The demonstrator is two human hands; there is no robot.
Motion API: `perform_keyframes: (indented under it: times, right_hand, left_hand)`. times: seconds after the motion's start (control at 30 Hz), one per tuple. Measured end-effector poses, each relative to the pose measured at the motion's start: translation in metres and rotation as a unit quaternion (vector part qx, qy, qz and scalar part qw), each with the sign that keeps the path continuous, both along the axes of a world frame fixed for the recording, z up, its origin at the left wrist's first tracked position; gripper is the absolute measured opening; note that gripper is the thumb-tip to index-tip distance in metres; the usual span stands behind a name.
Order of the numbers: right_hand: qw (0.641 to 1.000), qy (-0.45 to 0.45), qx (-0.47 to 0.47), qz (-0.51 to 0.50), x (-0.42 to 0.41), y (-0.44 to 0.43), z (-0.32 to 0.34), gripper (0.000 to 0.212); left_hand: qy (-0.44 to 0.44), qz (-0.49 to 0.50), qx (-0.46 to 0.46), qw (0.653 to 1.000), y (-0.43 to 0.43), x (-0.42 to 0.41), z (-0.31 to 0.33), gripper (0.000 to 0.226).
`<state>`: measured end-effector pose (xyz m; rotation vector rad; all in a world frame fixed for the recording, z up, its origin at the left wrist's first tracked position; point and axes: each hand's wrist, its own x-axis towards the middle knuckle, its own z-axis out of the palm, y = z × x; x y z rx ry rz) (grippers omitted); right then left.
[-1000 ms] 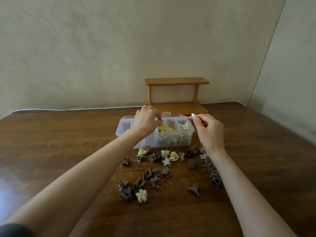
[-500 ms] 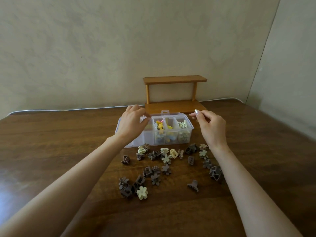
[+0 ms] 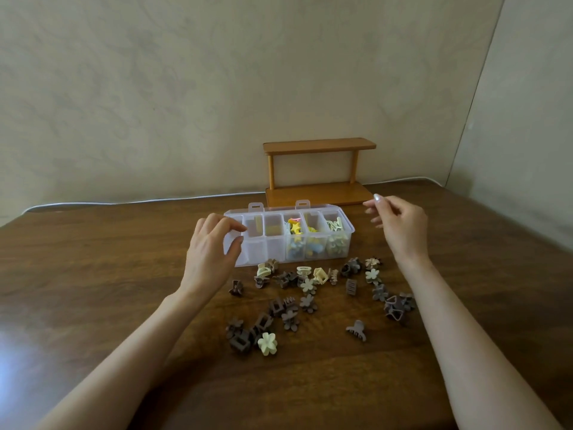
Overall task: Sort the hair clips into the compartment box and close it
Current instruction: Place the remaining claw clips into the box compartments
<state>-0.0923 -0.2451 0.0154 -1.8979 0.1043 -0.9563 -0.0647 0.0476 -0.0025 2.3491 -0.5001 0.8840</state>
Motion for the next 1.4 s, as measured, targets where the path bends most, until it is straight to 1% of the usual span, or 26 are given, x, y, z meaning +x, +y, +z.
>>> perform_keyframes:
  times: [0.07,0.2,0.27,0.33,0.5,0.63,0.73,0.8,0.87,0.9,0.93,0.97,1.03,1.1,1.17,1.27,1.33,1.4]
  right_hand:
    - [1.000,0.016,0.014,-0.006,0.001,-0.005,-0.001,0.027]
    - [0.995,0.096,-0.011,0.017,0.003,-0.004,-0.005,0.025]
    - [0.989,0.136,-0.033,0.041,0.003,-0.002,-0.007,0.024]
    - [0.984,0.161,-0.049,0.056,0.003,0.000,-0.007,0.023]
    - [0.983,0.163,-0.065,0.051,0.004,0.000,-0.008,0.023]
    - [0.982,0.171,-0.078,0.010,0.007,-0.008,-0.010,0.023]
    - [0.980,0.175,-0.093,-0.007,0.007,-0.007,-0.011,0.023]
    - [0.977,0.142,-0.154,-0.048,0.005,-0.003,-0.011,0.021]
    - [0.976,0.066,-0.196,-0.061,0.003,0.005,-0.008,0.015]
    - [0.979,0.039,-0.195,-0.034,0.001,0.009,-0.006,0.013]
    - [0.982,0.034,-0.186,0.018,-0.002,0.015,-0.002,0.013]
    - [0.978,0.052,-0.181,0.085,-0.005,0.021,0.002,0.014]
    - [0.946,0.131,-0.214,0.204,-0.013,0.035,0.007,0.016]
    - [0.906,0.199,-0.264,0.263,-0.017,0.045,0.008,0.020]
    - [0.880,0.239,-0.306,0.273,-0.018,0.049,0.006,0.024]
    - [0.852,0.279,-0.351,0.271,-0.016,0.050,0.003,0.027]
    - [0.847,0.287,-0.359,0.269,-0.016,0.051,0.002,0.026]
    - [0.850,0.287,-0.354,0.264,-0.014,0.052,-0.001,0.024]
  left_hand:
    - [0.009,0.035,-0.010,0.999,0.002,0.001,0.003,0.018]
    - [0.127,0.079,-0.046,0.988,0.010,0.006,0.000,0.033]
    - [0.159,0.060,-0.050,0.984,0.011,0.006,-0.004,0.031]
    - [0.154,0.036,-0.049,0.986,0.010,0.006,-0.007,0.025]
    - [0.139,-0.025,-0.049,0.989,0.010,0.005,-0.006,0.015]
    - [0.172,-0.076,-0.037,0.981,0.003,-0.002,-0.006,0.029]
    - [0.210,-0.063,-0.032,0.975,0.000,-0.004,-0.006,0.043]
    - [0.164,-0.013,0.001,0.986,-0.002,-0.005,-0.006,0.045]
    - [0.080,0.016,0.014,0.997,-0.005,-0.006,-0.003,0.041]
    - [0.052,0.018,0.018,0.998,-0.006,-0.007,-0.002,0.039]
    - [0.039,0.016,0.022,0.999,-0.007,-0.007,-0.001,0.036]
    - [0.037,0.012,0.026,0.999,-0.007,-0.007,0.000,0.034]
    - [0.044,0.003,0.043,0.998,-0.007,-0.008,-0.002,0.030]
    - [0.056,-0.006,0.053,0.997,-0.005,-0.006,-0.006,0.029]
    - [0.066,-0.015,0.035,0.997,-0.002,-0.003,-0.009,0.026]
    - [0.066,-0.036,-0.006,0.997,-0.001,0.003,-0.010,0.017]
    - [0.059,-0.041,-0.018,0.997,-0.003,0.007,-0.009,0.012]
    - [0.057,-0.042,-0.026,0.997,-0.005,0.009,-0.009,0.011]
